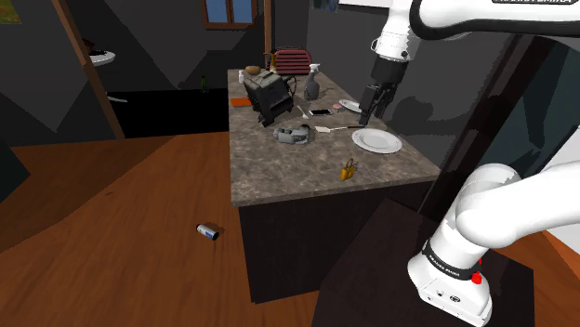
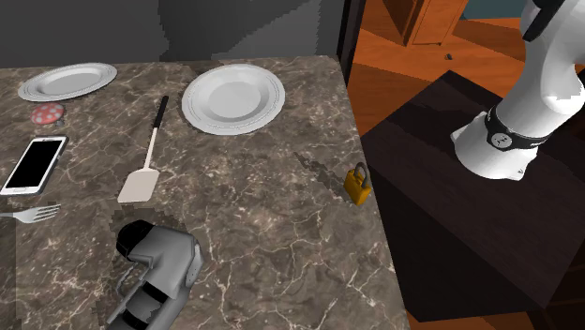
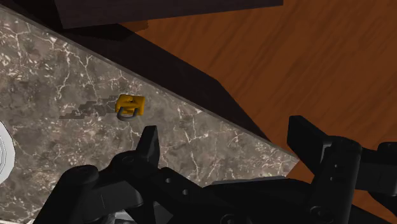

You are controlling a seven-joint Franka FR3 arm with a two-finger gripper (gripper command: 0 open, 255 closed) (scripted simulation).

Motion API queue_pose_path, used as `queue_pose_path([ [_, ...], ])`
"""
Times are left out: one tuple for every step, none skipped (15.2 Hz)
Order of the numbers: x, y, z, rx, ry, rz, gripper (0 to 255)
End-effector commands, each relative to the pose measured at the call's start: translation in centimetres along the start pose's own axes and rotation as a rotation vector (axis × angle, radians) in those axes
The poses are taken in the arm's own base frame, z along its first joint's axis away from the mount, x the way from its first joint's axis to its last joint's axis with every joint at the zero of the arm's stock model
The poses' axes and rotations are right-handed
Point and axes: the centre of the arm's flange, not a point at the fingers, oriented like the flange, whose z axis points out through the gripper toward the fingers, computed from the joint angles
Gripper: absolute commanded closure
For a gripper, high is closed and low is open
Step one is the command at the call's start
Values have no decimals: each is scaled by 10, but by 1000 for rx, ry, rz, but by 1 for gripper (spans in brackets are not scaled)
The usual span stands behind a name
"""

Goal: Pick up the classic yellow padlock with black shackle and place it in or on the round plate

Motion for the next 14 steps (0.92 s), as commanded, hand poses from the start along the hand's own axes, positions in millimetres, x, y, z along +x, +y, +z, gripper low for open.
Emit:
queue_pose_path([
  [0, 0, 0, 0, 0, 0, 0],
  [4, 5, 11, -5, 0, 7, 0],
  [8, 11, 22, -11, 0, 15, 0],
  [12, 16, 33, -16, 0, 22, 0],
  [16, 21, 44, -21, 0, 29, 0],
  [20, 27, 55, -26, 1, 37, 0],
  [24, 33, 66, -32, 1, 44, 0],
  [28, 38, 76, -37, 1, 52, 0],
  [32, 44, 87, -42, 1, 59, 0],
  [36, 50, 98, -47, 1, 66, 0],
  [40, 56, 109, -53, 1, 74, 0],
  [43, 62, 119, -58, 1, 81, 0],
  [47, 68, 130, -63, 1, 88, 0],
  [51, 74, 141, -68, 1, 96, 0],
])
